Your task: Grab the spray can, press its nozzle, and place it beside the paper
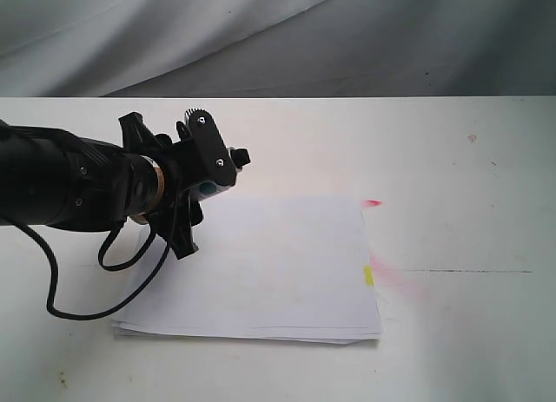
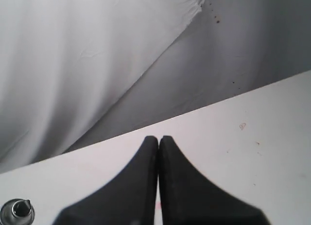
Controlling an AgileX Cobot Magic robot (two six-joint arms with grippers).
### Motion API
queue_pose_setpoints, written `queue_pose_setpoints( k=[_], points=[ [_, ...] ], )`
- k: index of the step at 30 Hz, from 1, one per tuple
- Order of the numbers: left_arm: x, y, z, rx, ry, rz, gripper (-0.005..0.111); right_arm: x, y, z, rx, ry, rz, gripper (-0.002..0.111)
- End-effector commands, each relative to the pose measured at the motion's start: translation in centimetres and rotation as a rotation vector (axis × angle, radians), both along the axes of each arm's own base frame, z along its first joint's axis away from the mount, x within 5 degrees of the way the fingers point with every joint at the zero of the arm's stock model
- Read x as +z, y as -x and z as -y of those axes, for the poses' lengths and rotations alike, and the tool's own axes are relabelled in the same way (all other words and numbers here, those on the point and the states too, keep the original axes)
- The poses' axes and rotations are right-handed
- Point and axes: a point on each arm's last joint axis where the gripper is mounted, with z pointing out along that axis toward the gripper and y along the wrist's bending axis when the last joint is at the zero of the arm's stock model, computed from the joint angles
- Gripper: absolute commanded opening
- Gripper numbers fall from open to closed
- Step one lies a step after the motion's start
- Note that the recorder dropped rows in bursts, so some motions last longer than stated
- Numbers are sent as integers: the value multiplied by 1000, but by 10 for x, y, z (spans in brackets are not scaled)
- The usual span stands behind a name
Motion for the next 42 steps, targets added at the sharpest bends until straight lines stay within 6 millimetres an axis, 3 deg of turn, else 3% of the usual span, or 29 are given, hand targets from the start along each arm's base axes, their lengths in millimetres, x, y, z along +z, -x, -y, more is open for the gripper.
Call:
queue_pose_setpoints(
  k=[1, 5, 7, 10, 14, 19, 25, 32, 38, 42],
  points=[
    [6, -1, 1, 3, 3, 20, 0, 57, -27, -6, 91, 193, -106, 0],
    [6, -1, 1, 3, 3, 20, 0, 101, -68, -18, 264, 314, -210, 0],
    [6, -1, 1, 3, 3, 20, 0, 114, -97, -30, 420, 358, -251, 0],
    [6, -1, 1, 3, 3, 20, 0, 117, -144, -48, 659, 354, -274, 0],
    [6, -1, 1, 3, 3, 20, 0, 107, -198, -65, 875, 299, -288, 0],
    [6, -1, 1, 3, 3, 20, 0, 52, -257, -72, 1010, 220, -460, 0],
    [6, -1, 1, 3, 3, 20, 0, -11, -289, -92, 1153, 148, -510, 0],
    [6, -1, 1, 3, 3, 20, 0, -56, -298, -135, 1284, 116, -509, 0],
    [6, -1, 1, 3, 3, 20, 0, -80, -301, -163, 1320, 149, -487, 0],
    [6, -1, 1, 3, 3, 20, 0, -84, -310, -169, 1324, 164, -468, 0]
  ],
)
